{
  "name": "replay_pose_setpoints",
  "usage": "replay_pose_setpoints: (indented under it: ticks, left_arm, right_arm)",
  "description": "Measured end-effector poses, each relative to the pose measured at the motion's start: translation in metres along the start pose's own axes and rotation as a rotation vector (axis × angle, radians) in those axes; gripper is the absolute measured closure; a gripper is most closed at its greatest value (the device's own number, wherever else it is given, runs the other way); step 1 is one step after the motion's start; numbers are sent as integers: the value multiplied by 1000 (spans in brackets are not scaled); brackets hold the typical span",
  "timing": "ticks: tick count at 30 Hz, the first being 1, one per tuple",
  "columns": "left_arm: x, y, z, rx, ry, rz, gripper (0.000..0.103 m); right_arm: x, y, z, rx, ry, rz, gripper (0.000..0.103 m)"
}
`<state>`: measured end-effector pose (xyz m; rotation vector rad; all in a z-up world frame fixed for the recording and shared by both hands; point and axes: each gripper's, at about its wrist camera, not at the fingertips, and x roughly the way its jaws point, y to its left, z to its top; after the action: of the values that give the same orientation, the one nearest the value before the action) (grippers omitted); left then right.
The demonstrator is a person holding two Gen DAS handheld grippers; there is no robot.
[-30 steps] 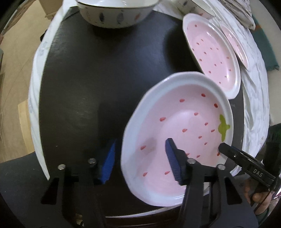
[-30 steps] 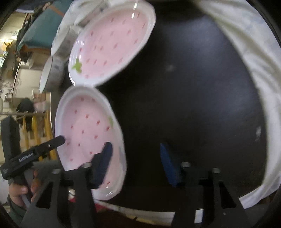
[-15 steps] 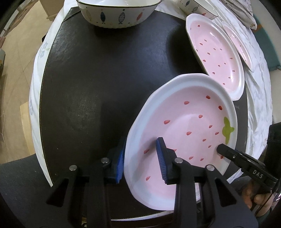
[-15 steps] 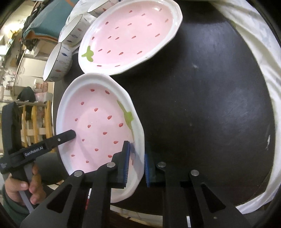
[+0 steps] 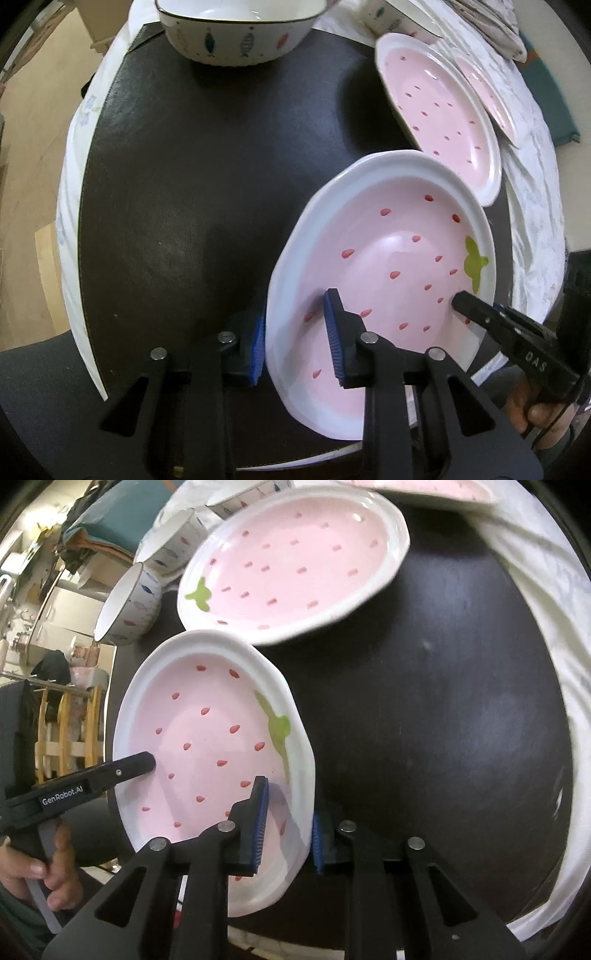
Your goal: Organize plates and bowls
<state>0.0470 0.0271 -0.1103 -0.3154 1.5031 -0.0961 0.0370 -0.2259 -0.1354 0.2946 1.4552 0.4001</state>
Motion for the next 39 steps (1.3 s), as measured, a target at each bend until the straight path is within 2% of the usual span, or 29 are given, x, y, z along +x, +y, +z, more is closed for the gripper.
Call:
replay_pose_setpoints:
  ticks: [3,6,12,13,16,22,28,39]
  left_arm:
    - [-14,-6,-9,38,-41,-15,78]
    - [-23,0,-7,16,-60,-72,78]
    - [-53,3,-9,2,-134,-99,78]
    - [-48,-15,-14,2,-143,-102,78]
    - [-53,-22,-15,-8,-159,-128,78]
    - [-63,-50,3,51,-201,-132,78]
    - [-66,-72,27,90,-212,-120,78]
    - [-64,-94,80,124,-217,-123,78]
  right_arm:
    - [-4,-3,-2,10,-3,-4,81]
    - [-10,-3,-5,-3,-21,-2,81]
    - [-24,3,-9,-15,-59,22,81]
    - [-27,4,-9,-17,-70,24,81]
    - [-39,4,-10,-14,-109,47,82]
    - [-62,-4,-6,11,-190,90,85]
    - [-79,-11,13,37,-259,75,85]
    - [-85,-32,61,89,-279,78,85]
